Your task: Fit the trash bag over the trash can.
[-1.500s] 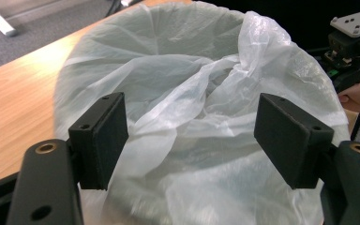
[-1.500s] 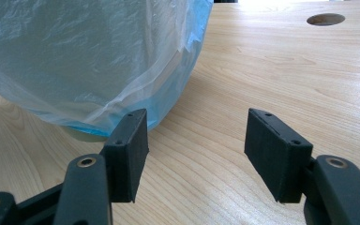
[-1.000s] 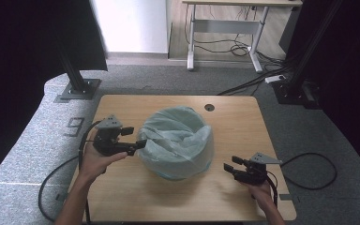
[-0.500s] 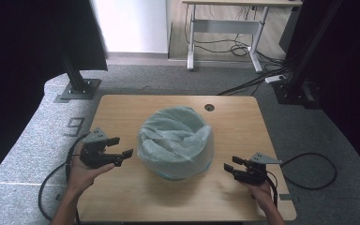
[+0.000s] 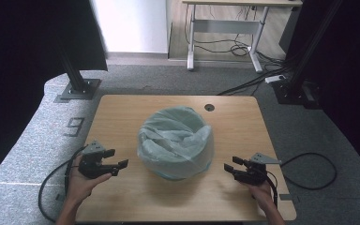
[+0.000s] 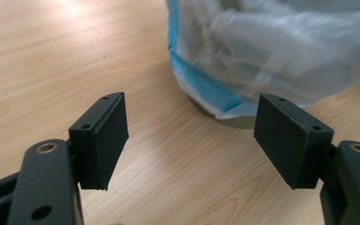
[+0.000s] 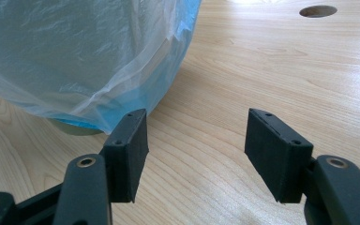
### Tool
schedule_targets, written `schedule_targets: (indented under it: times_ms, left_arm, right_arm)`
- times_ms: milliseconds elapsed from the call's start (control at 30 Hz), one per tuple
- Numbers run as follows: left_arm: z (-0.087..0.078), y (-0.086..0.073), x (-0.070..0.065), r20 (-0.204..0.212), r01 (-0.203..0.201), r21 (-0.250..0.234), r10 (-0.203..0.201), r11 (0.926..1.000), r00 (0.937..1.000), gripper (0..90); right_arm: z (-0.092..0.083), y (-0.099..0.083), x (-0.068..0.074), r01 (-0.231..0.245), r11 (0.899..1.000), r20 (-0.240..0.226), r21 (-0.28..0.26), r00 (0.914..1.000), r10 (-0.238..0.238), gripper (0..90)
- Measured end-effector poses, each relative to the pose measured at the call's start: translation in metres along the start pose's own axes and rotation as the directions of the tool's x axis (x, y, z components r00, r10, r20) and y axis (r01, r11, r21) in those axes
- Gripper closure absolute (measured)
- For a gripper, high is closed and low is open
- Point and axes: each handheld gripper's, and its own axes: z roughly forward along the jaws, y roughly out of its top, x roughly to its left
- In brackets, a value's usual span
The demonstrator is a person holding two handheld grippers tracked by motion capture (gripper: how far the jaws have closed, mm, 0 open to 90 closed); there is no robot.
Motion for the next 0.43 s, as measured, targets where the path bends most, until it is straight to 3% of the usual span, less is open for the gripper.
schedule_targets:
  times_ms: [133,433]
  left_arm:
    - [0.0039,-0.0065,0.0066,0.005,0.031,0.005,-0.031,0.9995,0.9995,26.1]
    - [0.0059,-0.0083,0.0096,0.002,0.035,0.018,-0.035,0.9992,0.9994,26.0]
  right_arm:
    - [0.0004,-0.0005,-0.0006,0.000,1.000,0.003,0.004,1.0000,0.000,38.3]
    - [0.0017,-0.0012,-0.0008,-0.002,1.000,0.004,0.009,1.0000,0.002,38.0]
